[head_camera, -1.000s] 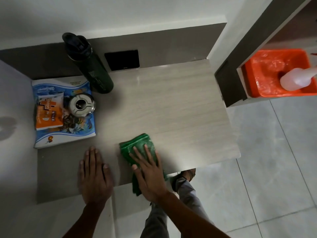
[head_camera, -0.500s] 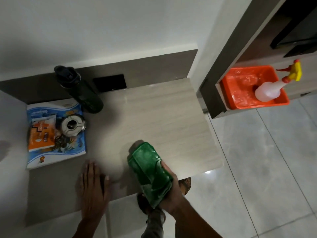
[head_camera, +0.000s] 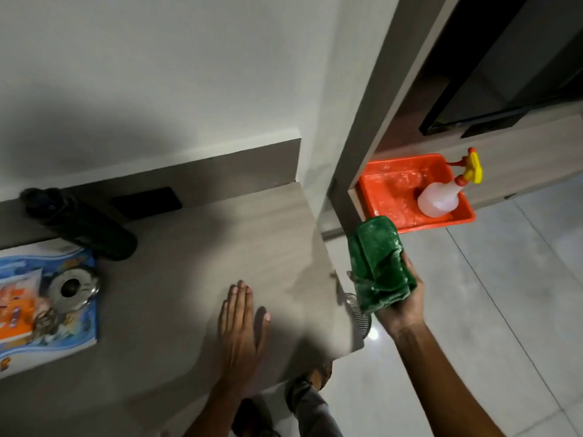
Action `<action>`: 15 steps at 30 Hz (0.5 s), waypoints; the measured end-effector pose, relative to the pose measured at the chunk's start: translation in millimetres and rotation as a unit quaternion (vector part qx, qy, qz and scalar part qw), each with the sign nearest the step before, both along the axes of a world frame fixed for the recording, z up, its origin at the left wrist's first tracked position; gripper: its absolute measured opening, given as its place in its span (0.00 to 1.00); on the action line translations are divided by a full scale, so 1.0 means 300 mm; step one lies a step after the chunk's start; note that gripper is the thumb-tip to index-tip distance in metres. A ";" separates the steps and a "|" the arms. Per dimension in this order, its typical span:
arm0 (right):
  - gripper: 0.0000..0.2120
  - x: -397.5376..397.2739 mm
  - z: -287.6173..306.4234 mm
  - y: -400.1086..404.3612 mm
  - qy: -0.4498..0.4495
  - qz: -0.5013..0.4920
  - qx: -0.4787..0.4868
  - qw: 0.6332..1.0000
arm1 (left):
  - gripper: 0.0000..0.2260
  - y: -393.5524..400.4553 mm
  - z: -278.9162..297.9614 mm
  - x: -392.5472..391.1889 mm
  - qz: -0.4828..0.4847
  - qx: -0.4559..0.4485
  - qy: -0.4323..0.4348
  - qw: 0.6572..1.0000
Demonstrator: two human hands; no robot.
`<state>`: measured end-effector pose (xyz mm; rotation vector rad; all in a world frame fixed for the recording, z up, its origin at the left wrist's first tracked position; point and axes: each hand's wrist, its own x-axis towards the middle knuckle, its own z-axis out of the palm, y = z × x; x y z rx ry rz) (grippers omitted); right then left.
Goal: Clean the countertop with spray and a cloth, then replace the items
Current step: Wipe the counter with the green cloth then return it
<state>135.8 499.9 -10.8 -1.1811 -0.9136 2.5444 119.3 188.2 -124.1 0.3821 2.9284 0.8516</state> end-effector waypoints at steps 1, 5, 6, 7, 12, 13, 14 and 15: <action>0.23 -0.033 0.017 0.069 0.009 -0.009 0.006 1.000 | 0.32 0.057 -0.003 0.002 -0.013 0.001 0.002 1.000; 0.23 -0.187 0.056 0.373 0.042 -0.041 0.045 0.997 | 0.33 0.295 -0.008 0.028 -0.056 0.005 -0.010 0.998; 0.24 -0.232 0.057 0.438 0.028 -0.040 0.066 0.997 | 0.33 0.338 -0.007 0.037 -0.061 0.004 -0.015 0.998; 0.26 -0.280 0.060 0.501 0.013 -0.036 0.093 0.995 | 0.33 0.383 -0.008 0.042 -0.068 0.001 -0.019 0.997; 0.14 -0.466 0.001 0.685 -0.102 0.023 0.330 0.938 | 0.34 0.531 -0.033 0.049 -0.096 -0.059 0.001 0.994; 0.14 -0.486 -0.024 0.697 -0.125 0.066 0.383 0.913 | 0.34 0.548 -0.045 0.050 -0.101 -0.069 0.005 0.992; 0.17 -0.503 -0.062 0.707 -0.145 0.122 0.441 0.877 | 0.34 0.561 -0.058 0.052 -0.104 -0.075 0.010 0.992; 0.21 -0.517 -0.107 0.717 -0.156 0.194 0.507 0.825 | 0.34 0.571 -0.072 0.052 -0.106 -0.078 0.016 0.991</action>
